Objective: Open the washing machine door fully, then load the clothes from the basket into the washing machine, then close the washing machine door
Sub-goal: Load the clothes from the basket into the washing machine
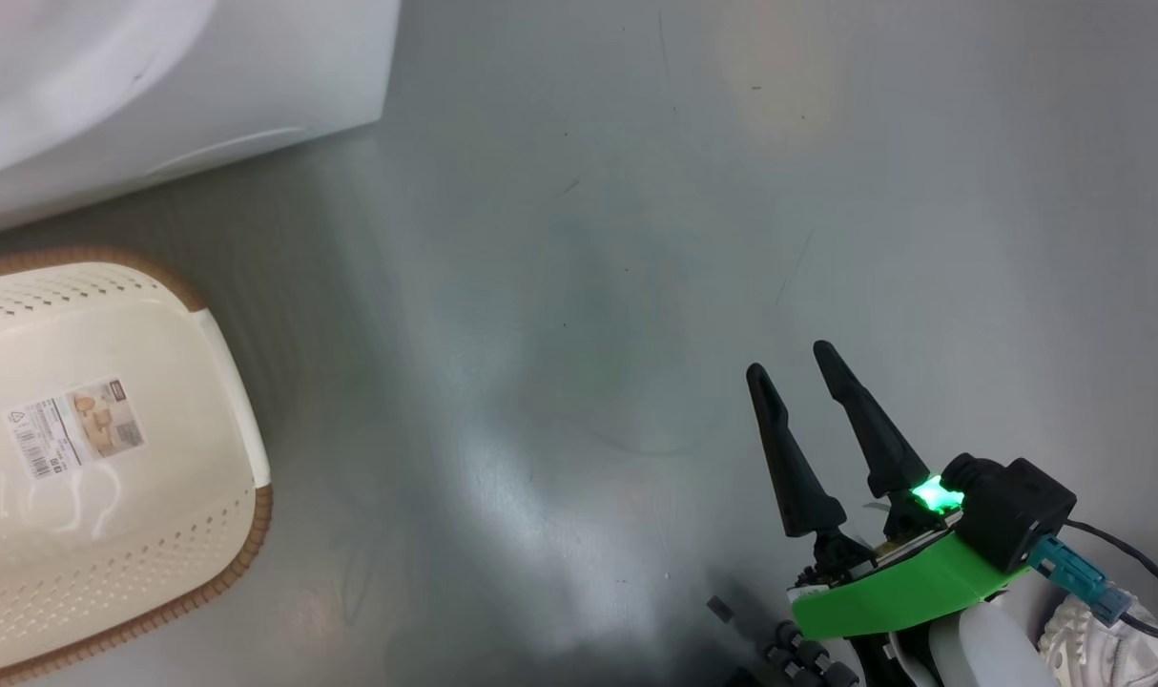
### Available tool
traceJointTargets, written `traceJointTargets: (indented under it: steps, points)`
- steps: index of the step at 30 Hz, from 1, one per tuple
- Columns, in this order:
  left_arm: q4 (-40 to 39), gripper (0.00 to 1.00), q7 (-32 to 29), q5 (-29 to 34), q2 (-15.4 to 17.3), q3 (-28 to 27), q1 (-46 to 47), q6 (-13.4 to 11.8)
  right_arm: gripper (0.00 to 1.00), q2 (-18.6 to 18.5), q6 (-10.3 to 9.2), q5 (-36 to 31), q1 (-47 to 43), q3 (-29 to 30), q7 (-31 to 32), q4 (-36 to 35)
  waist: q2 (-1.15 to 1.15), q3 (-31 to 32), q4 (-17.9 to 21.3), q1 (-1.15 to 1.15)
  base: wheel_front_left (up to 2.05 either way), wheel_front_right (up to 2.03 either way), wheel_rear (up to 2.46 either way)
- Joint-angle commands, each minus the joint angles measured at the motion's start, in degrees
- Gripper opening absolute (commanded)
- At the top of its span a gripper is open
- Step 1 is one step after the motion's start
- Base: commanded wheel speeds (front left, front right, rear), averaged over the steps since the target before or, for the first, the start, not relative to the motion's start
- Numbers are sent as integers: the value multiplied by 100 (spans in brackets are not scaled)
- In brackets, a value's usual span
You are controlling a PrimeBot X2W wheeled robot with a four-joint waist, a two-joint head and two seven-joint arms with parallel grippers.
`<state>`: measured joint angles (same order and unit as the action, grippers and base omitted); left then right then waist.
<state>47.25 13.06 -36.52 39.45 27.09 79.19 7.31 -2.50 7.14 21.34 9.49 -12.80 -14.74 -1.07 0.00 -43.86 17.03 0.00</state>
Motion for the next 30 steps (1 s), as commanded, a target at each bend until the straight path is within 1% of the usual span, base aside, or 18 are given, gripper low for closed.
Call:
traceJointTargets:
  steps: [1, 3, 4, 5, 8, 15, 20, 28, 30]
  points:
    - [-27, 0, -76, -127, 245, -15, -14, 17, 100, -38, 35, 49, -97, -158, -26, -68, 0, 25, -14, 0, 0, 0, 0]
    - [71, 0, -222, -243, 207, 87, -27, 17, 100, -38, 35, 59, -81, -166, -26, -51, 0, 58, -21, 0, 0, 0, 0]
    - [111, 40, -285, -316, 172, 116, -34, 17, 100, -38, 35, 61, -75, -156, -26, -48, 0, 77, -34, 0, 0, 0, 0]
    - [141, 100, -327, -386, 137, 136, -35, 17, 100, -38, 35, 64, -70, -147, -26, -41, 0, 93, -45, 0, 0, 0, 0]
    - [194, 100, -325, -475, 83, 227, -46, 17, 100, -38, 35, 66, -19, -121, -26, -43, 0, 128, -76, 0, 0, 0, 0]
    - [404, 100, -70, -643, -73, 355, -312, 17, 100, -38, 35, 27, 40, -89, -26, 47, 0, 415, -151, 0, 0, 0, 0]
    - [443, 100, 77, -681, -232, 429, -454, 17, 100, -38, 35, -28, 86, 9, -26, 105, 0, 641, -287, 0, 0, 0, 0]
    - [433, 100, 184, -686, -515, 338, -808, 17, 100, -38, 35, -77, 158, 137, -26, 269, 0, 1049, -503, 0, 0, 0, 0]
    - [351, 100, 189, -672, -582, 243, -939, 16, 100, -38, 35, -219, 179, 153, -26, 308, 0, 1169, -561, 0, 0, 0, 0]
